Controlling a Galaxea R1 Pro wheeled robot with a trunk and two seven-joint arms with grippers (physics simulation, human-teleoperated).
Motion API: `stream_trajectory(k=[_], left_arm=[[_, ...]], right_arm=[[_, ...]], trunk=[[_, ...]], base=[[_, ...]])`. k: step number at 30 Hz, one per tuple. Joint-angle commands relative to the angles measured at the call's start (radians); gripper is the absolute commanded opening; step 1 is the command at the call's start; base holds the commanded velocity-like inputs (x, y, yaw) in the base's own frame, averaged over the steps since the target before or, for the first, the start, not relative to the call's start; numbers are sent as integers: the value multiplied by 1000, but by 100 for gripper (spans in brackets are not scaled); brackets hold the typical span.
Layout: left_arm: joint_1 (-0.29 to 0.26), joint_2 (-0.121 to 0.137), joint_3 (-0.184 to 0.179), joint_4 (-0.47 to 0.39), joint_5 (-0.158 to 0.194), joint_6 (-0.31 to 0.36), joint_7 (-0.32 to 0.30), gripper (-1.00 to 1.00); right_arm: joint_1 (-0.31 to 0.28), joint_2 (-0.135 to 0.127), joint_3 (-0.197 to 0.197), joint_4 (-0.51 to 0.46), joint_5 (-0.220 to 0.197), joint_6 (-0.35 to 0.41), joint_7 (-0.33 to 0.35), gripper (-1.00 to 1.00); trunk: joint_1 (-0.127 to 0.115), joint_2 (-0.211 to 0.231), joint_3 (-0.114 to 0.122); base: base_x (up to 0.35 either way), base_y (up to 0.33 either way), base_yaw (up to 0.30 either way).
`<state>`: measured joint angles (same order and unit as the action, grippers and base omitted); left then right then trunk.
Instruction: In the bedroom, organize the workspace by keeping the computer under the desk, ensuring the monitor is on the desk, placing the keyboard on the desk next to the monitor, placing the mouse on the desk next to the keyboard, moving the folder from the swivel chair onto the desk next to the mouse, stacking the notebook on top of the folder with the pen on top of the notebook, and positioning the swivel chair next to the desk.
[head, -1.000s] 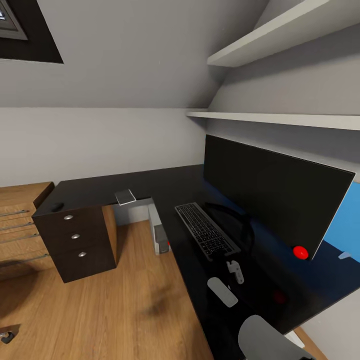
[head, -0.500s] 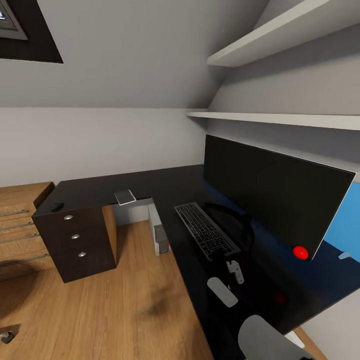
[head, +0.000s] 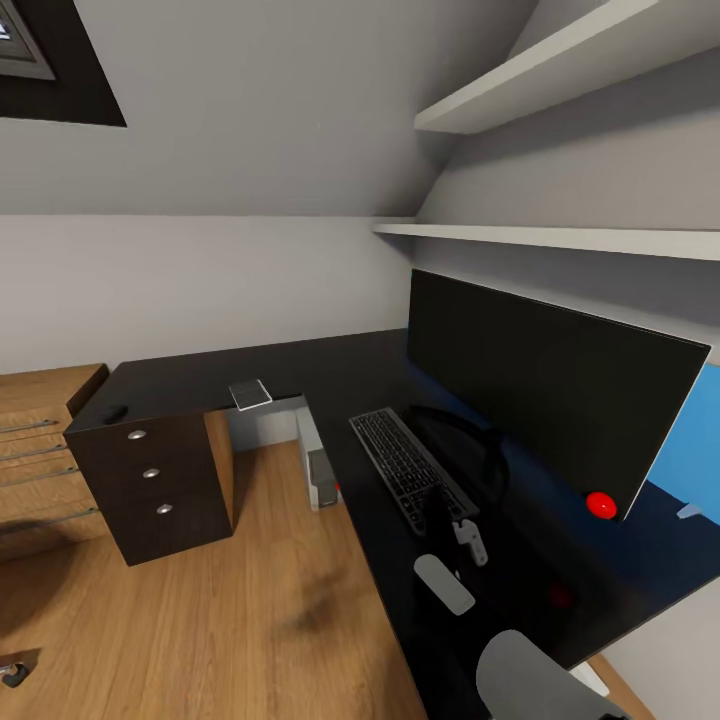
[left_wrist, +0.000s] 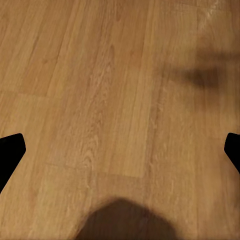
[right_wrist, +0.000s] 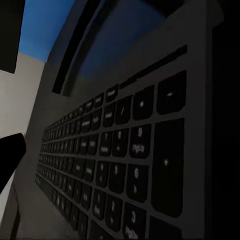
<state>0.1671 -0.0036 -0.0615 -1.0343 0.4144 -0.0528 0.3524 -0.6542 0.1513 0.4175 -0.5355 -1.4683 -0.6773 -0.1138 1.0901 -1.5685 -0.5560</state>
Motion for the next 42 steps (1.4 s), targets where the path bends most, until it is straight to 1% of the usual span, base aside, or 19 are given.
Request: stream_trajectory(k=[1,6,10,17,28,42], left_arm=[[0,1,-3,-1,10,-5,5,100],[0,1,-3,-1,10,-6,5,100],[0,1,-3,-1,10,-7,5,100],[0,1,-3,0,10,-7,5,100],[0,1,-3,0,10,-7,5,100],[0,2,-2,0,12,-7,5,100]], right_arm=[[-1,-1,6,0,-1,-5,-10,100],[-1,-1,6,0,8,-5,-10,100],[-1,-1,6,0,9,-5,-10,100],[-1,-1,6,0,10,-6,-10,100],[-1,0,6,2,10,-6,-10,100],[-1,1,6,3,10,-6,-10,100]], trunk=[[0,0,-1],[0,0,-1],[0,0,-1],[0,0,-1],[0,0,-1],[0,0,-1]], base=[[0,0,0],[0,0,0],[-5,-28,0],[-74,-191,0],[-11,-22,0],[-138,-109,0]])
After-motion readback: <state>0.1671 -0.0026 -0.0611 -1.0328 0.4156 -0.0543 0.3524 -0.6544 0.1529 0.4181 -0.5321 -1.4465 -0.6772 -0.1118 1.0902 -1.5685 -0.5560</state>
